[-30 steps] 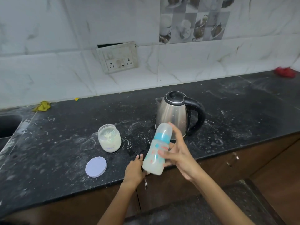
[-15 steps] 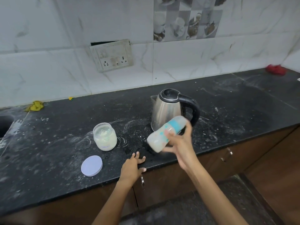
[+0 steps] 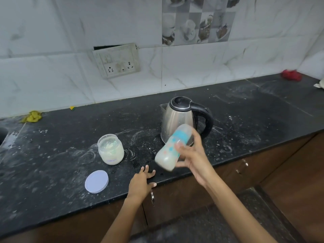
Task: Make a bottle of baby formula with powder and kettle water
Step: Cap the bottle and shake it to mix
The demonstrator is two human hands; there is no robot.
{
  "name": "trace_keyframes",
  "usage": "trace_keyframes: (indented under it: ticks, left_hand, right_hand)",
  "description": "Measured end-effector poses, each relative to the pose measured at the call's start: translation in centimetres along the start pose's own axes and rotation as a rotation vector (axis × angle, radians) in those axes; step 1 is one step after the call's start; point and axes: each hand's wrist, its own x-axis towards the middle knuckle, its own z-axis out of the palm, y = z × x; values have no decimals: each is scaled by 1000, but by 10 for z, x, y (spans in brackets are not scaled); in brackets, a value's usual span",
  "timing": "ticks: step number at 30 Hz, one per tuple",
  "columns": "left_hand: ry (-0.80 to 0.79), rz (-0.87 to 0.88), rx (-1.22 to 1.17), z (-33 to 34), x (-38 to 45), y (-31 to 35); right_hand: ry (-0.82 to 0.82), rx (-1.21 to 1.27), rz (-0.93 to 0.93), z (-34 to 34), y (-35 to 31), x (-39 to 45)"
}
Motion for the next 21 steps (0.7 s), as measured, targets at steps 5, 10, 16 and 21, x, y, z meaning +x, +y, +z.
trace_keyframes:
  ticks: [5,10,16,21]
  left_hand:
    - [-10,-22,2,-2,-2,2]
    - [-14,13,11,-1,-1,1]
    - [20,19,5,-2,-2,2]
    - [-8,30,-21,-1,-2,1]
  right_hand:
    - [-37,-118,86,5,11,-1]
    - [94,-33,7,1,0,5]
    - [-150,-292,119,7,12,-4]
    - [209,73,-78,-1,-2,12]
